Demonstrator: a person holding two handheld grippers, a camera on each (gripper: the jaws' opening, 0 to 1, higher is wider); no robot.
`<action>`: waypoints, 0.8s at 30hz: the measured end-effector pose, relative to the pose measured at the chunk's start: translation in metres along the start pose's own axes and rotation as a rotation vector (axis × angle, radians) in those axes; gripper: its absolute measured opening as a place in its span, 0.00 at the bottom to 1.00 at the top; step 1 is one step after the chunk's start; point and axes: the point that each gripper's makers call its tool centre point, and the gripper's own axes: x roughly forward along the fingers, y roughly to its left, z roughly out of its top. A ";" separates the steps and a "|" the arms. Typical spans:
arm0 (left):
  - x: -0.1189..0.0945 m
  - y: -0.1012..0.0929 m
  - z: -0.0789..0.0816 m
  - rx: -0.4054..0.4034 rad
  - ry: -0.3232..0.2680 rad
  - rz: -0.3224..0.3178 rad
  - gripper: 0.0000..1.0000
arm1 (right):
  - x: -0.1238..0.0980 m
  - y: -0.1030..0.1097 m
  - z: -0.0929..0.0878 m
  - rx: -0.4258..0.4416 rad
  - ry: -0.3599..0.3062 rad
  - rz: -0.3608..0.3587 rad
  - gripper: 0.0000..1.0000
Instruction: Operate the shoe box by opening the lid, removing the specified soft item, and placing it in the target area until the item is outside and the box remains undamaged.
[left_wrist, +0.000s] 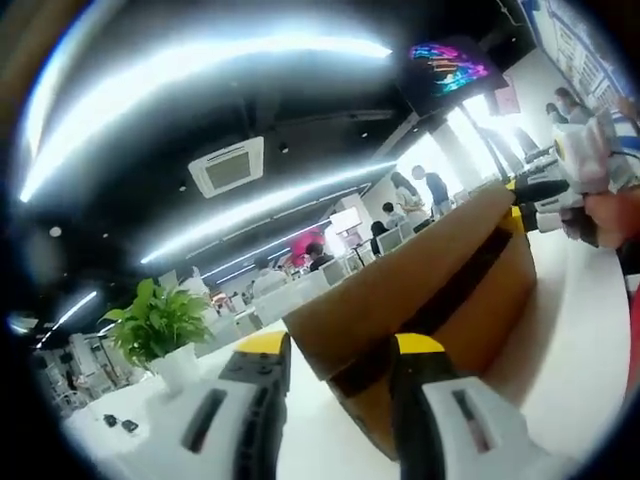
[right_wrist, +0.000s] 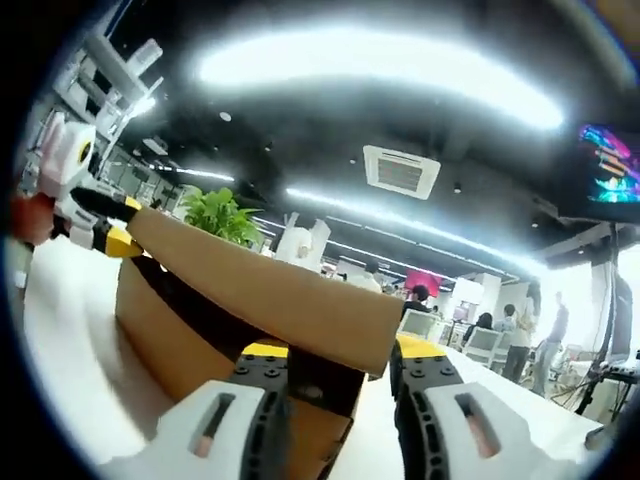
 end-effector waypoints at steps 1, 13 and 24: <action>0.000 0.000 0.000 -0.003 0.000 0.000 0.41 | 0.000 -0.003 0.000 -0.020 0.000 -0.017 0.39; 0.000 0.002 0.000 -0.005 0.007 -0.004 0.41 | 0.004 -0.026 -0.004 -0.205 0.022 -0.114 0.17; 0.003 0.003 0.003 0.003 0.017 -0.019 0.45 | 0.006 -0.035 -0.002 -0.072 -0.017 -0.142 0.03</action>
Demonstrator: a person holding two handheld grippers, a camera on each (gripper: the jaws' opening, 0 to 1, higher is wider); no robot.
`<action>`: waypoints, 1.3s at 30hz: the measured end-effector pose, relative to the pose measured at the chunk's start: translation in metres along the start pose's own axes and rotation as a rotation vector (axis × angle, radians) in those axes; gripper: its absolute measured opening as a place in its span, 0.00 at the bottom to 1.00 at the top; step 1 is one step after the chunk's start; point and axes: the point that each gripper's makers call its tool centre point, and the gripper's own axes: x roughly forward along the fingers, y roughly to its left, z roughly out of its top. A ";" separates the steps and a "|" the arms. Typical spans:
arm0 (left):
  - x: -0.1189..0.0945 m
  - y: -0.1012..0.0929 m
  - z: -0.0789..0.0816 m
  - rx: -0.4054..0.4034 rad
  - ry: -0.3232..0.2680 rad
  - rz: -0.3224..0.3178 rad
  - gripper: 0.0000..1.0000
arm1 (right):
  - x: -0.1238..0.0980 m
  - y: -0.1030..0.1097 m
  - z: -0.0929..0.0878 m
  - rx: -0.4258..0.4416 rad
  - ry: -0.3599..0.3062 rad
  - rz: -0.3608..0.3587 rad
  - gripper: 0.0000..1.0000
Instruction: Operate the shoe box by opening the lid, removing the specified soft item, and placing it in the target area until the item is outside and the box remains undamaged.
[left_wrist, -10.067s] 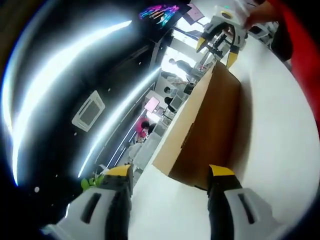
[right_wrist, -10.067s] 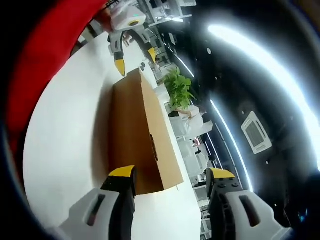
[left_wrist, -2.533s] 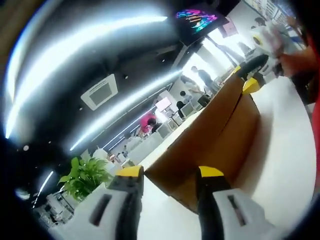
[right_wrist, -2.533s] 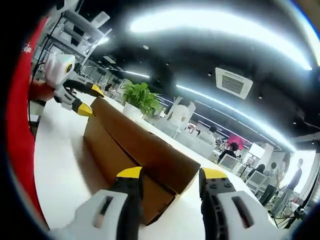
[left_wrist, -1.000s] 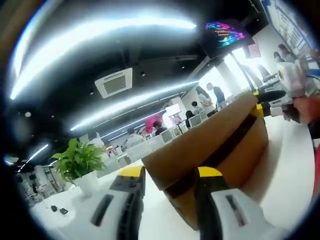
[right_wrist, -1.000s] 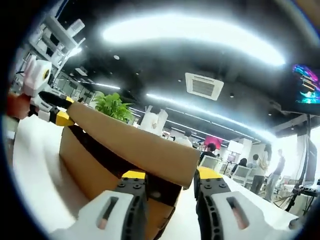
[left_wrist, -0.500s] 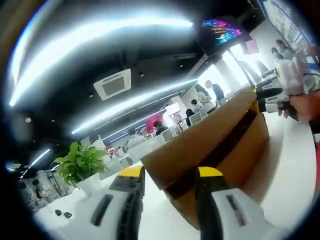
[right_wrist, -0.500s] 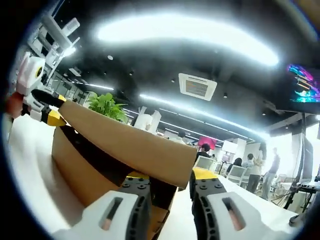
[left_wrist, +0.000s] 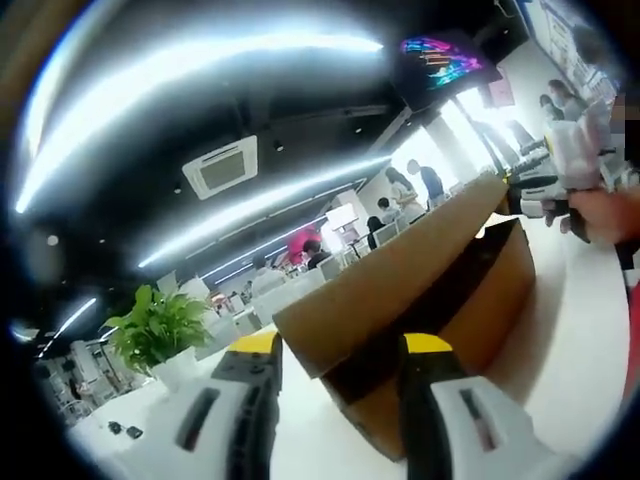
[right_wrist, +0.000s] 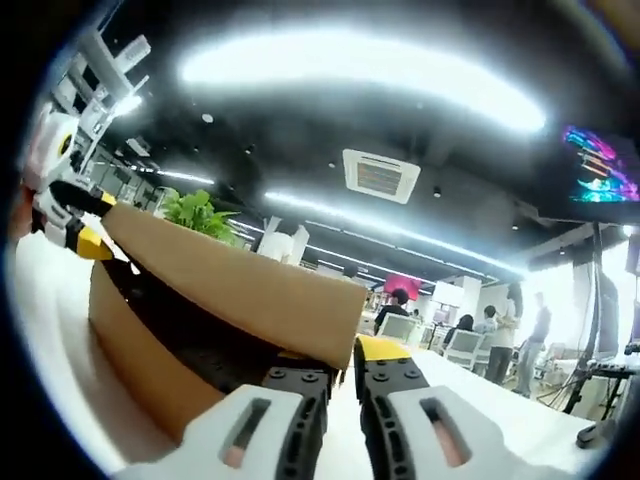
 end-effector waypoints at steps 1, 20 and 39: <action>0.000 0.000 0.001 0.002 -0.005 -0.001 0.44 | 0.001 -0.002 -0.001 -0.025 0.005 -0.001 0.03; -0.001 -0.008 -0.002 0.105 0.008 -0.056 0.55 | 0.004 0.000 0.000 0.155 0.018 0.039 0.02; -0.011 -0.014 -0.010 0.111 0.031 -0.112 0.53 | 0.011 -0.001 0.004 0.147 0.046 0.057 0.02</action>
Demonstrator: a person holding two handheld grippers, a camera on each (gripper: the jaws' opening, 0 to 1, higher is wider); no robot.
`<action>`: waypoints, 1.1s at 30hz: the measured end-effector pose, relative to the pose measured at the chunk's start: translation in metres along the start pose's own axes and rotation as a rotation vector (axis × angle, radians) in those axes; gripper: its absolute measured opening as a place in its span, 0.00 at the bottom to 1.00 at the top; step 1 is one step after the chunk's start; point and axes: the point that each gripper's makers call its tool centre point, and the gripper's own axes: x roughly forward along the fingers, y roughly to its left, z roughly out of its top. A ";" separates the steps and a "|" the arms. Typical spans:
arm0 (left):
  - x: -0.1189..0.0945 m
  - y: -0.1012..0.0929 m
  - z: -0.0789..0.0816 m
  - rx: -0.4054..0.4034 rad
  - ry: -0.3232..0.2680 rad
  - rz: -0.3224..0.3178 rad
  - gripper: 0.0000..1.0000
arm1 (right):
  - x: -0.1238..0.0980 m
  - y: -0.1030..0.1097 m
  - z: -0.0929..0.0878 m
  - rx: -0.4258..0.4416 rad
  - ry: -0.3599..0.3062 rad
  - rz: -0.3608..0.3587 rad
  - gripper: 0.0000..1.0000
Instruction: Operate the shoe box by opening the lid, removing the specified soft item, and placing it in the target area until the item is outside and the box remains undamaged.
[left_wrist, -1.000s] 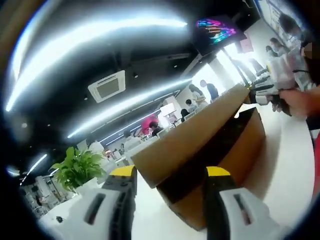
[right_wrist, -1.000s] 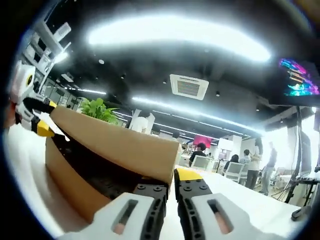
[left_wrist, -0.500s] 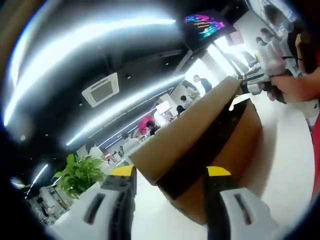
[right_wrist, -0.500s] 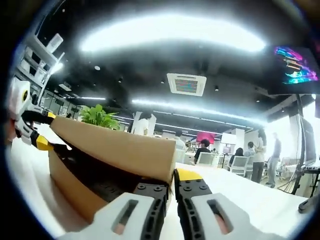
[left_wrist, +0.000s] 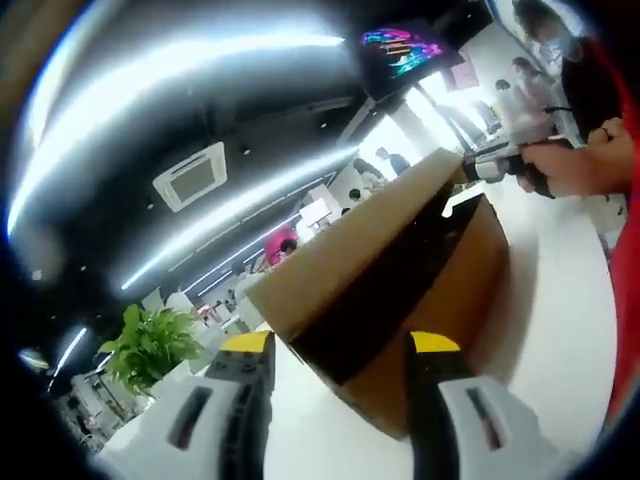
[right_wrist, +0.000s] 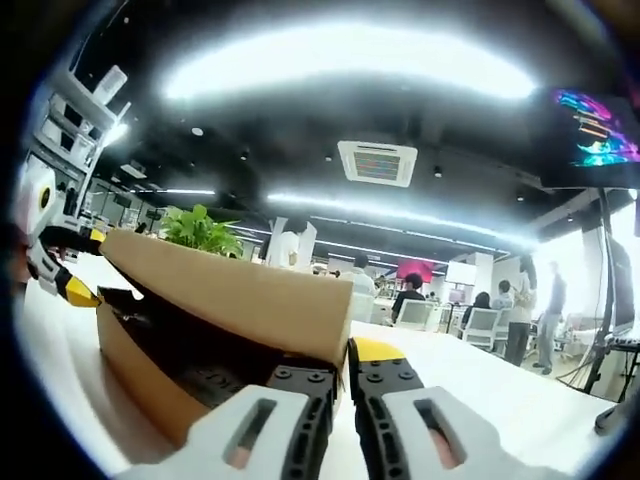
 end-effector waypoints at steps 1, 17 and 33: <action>0.000 0.000 0.001 -0.015 -0.002 -0.007 0.53 | 0.000 0.000 0.000 0.008 0.000 -0.005 0.02; -0.007 -0.007 0.002 -0.013 0.026 -0.056 0.53 | 0.000 -0.002 0.001 -0.059 0.014 0.004 0.02; -0.015 -0.012 0.002 -0.018 0.011 -0.116 0.48 | 0.002 -0.005 0.003 -0.040 0.029 0.012 0.02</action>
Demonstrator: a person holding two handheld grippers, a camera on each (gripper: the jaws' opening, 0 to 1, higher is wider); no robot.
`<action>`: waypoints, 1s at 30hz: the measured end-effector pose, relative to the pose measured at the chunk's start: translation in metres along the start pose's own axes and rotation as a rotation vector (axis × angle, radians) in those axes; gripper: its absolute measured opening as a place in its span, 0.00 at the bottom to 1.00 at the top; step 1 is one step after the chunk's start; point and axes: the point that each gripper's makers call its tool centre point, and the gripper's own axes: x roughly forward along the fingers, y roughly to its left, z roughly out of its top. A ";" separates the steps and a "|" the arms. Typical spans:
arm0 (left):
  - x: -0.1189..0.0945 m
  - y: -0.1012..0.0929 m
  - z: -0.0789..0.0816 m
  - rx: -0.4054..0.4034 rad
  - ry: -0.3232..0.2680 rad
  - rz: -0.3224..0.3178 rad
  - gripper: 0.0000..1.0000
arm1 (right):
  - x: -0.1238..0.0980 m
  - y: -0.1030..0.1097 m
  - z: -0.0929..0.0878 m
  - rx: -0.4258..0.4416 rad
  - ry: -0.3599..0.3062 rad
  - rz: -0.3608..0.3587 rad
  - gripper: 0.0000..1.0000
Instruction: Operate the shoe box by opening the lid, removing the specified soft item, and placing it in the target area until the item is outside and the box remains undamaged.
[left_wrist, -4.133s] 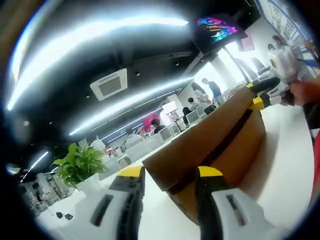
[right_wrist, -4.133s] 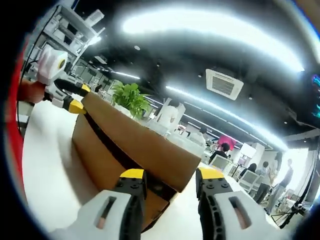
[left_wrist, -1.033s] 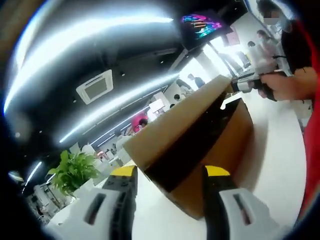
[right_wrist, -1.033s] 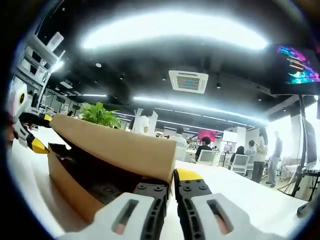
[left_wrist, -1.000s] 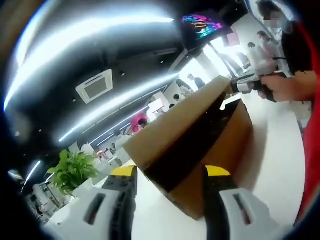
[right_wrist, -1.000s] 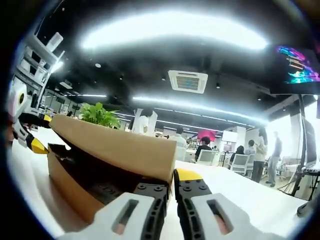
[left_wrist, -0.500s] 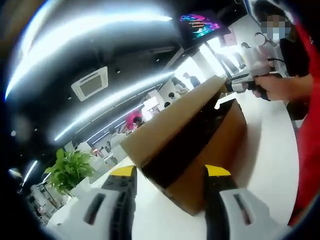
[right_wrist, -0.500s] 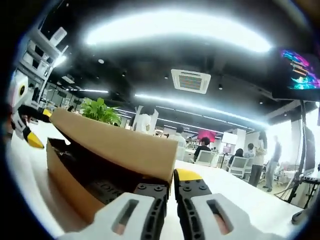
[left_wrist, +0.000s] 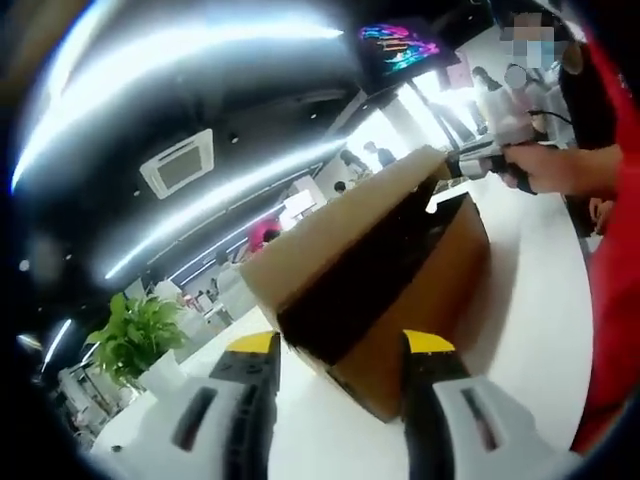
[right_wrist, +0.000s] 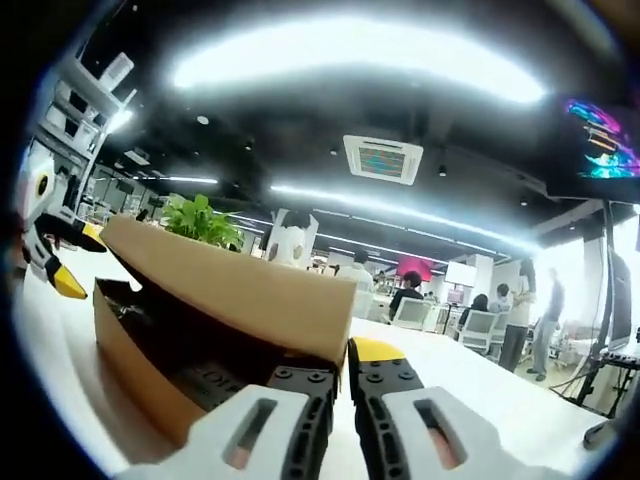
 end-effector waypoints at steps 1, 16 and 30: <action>0.000 0.001 0.000 0.007 0.004 0.008 0.48 | 0.001 0.000 0.000 0.002 -0.001 0.000 0.02; 0.013 0.001 -0.006 0.110 0.066 -0.054 0.42 | 0.003 -0.002 0.005 0.019 -0.009 0.003 0.02; 0.021 -0.021 -0.020 0.133 0.114 -0.142 0.41 | 0.004 0.000 0.006 0.016 -0.007 -0.001 0.02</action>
